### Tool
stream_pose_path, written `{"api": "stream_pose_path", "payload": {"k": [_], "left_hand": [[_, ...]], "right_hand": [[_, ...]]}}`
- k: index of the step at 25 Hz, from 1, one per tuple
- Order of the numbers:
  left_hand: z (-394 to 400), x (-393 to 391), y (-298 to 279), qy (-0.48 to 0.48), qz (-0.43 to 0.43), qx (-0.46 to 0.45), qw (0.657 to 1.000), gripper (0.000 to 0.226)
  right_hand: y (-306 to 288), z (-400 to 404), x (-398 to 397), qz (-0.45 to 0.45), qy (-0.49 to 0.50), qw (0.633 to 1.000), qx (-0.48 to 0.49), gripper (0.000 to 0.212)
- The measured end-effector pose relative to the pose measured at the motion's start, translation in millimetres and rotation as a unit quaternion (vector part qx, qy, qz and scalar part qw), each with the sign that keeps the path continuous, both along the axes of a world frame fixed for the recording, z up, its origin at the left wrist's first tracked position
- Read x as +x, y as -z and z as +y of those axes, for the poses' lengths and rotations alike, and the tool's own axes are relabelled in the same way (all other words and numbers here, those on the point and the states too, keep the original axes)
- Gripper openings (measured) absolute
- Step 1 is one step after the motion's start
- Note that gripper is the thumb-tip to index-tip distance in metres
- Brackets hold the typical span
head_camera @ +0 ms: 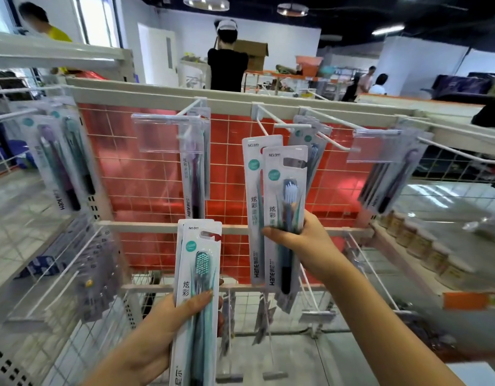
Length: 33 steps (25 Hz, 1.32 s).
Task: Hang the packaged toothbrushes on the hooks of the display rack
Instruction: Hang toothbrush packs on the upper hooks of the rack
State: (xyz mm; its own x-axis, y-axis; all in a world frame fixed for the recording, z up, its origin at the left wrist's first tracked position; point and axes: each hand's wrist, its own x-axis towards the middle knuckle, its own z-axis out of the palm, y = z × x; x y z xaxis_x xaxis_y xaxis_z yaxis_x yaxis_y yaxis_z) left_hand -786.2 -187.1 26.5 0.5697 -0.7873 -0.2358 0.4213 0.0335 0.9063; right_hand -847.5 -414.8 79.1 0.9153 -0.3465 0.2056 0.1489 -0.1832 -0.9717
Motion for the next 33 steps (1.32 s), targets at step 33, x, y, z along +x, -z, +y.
{"api": "stream_pose_path", "payload": {"k": [33], "left_hand": [[-30,7,12,0.032,0.0,0.046,0.998,0.119]], "right_hand": [[16,-123,32,-0.082,0.174,0.962,0.195,0.015]]}}
